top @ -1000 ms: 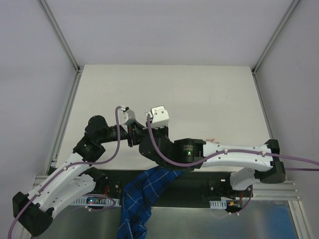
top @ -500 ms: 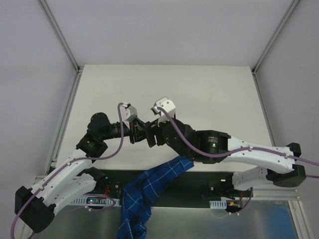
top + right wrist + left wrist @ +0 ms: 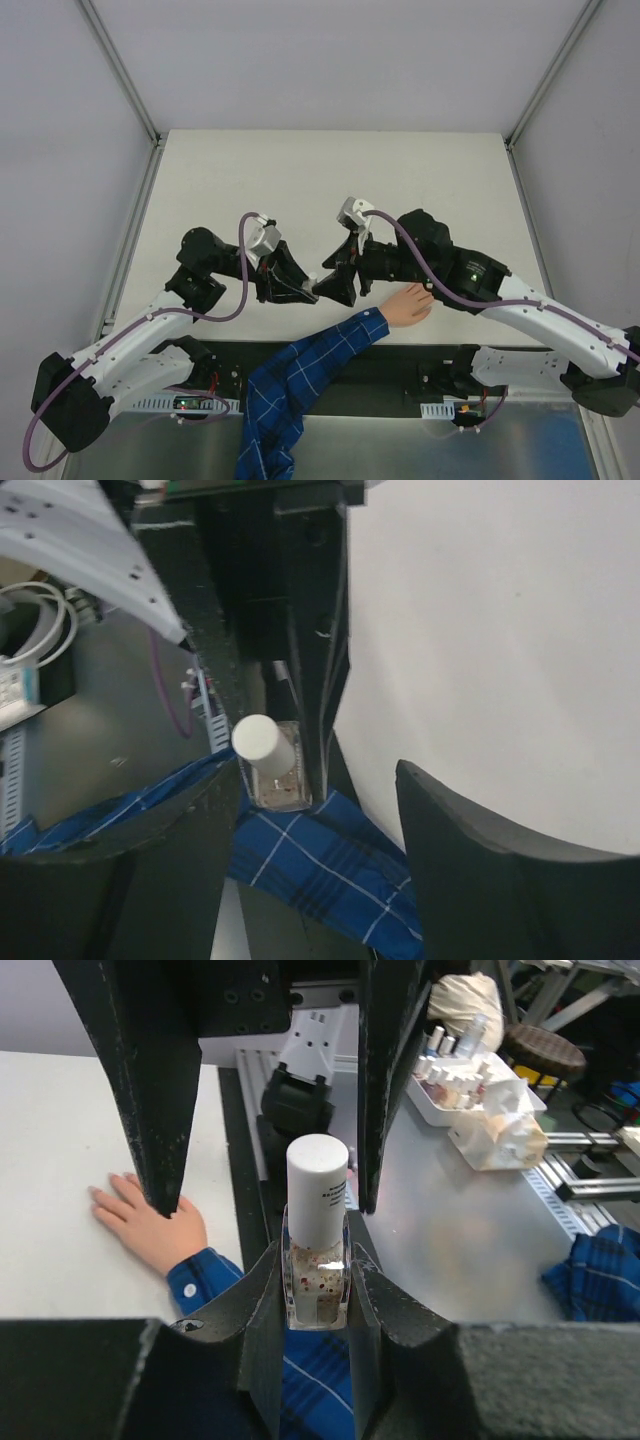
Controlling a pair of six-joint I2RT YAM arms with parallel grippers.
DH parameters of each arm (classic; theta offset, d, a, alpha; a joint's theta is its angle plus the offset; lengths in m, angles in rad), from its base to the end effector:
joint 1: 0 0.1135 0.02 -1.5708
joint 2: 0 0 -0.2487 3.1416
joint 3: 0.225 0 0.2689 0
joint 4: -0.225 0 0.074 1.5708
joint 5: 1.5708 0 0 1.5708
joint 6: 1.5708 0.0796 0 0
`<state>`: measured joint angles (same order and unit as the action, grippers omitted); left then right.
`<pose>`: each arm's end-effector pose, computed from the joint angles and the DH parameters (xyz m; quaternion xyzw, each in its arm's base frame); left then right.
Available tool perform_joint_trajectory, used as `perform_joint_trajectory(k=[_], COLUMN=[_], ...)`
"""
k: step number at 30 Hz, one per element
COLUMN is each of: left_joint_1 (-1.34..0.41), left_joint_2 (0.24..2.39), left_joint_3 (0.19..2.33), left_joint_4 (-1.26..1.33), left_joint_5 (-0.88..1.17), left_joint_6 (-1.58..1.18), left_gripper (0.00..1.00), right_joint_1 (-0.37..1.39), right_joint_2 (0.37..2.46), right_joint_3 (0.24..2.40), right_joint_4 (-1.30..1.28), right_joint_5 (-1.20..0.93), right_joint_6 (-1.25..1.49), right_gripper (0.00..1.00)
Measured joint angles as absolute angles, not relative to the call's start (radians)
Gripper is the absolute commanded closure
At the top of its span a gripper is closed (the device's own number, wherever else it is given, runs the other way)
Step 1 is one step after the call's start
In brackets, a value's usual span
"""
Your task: Paint the nails
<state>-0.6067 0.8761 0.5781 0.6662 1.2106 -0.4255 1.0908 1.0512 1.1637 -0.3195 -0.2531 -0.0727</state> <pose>0.1417 -0.1890 0.3217 0.5094 0.4208 -0.6146 0.4309 0.1200 0.2736 0.3874 -0.4897 0.5998 0.3903 0.4982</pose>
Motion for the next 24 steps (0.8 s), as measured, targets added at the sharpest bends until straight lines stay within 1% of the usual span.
perform_joint_trajectory(k=[4,5,10,11,16,18,19,20,23,24], left_joint_1=[-0.617,-0.617,-0.617,-0.617,-0.624,-0.629,-0.629,-0.629,-0.629,-0.629], left_joint_2=[0.889,0.89,0.893,0.893,0.895,0.896,0.897,0.897,0.897,0.897], left_joint_3=[0.578,0.578,0.578,0.578,0.578,0.578,0.578,0.578,0.578,0.578], left_joint_4=[0.699,0.705,0.723,0.725,0.727,0.728,0.728,0.728,0.726,0.725], left_joint_5=[1.257,1.266,1.283,1.284,1.288,1.295,1.3,1.301,1.302,1.3], left_joint_6=[-0.463,-0.469,-0.486,-0.488,-0.493,-0.498,-0.5,-0.504,-0.514,-0.516], left_gripper=[1.0,1.0,1.0,1.0,1.0,1.0,1.0,1.0,1.0,1.0], right_joint_1=[1.069,1.066,1.052,1.05,1.045,1.045,1.045,1.045,1.045,1.044], right_joint_2=[1.034,1.032,1.032,1.033,1.06,1.074,1.081,1.086,1.096,1.096], right_joint_3=[1.155,1.155,1.155,1.155,1.155,1.156,1.156,1.156,1.156,1.156], right_joint_4=[-0.273,-0.262,-0.232,-0.227,-0.207,-0.203,-0.202,-0.199,-0.19,-0.189], right_joint_5=[-0.392,-0.416,-0.499,-0.512,-0.553,-0.565,-0.569,-0.573,-0.583,-0.583], right_joint_6=[-0.087,-0.09,-0.095,-0.095,-0.094,-0.094,-0.094,-0.093,-0.096,-0.098], right_gripper=[0.47,0.51,0.57,0.62,0.65,0.7,0.73,0.83,0.99,0.99])
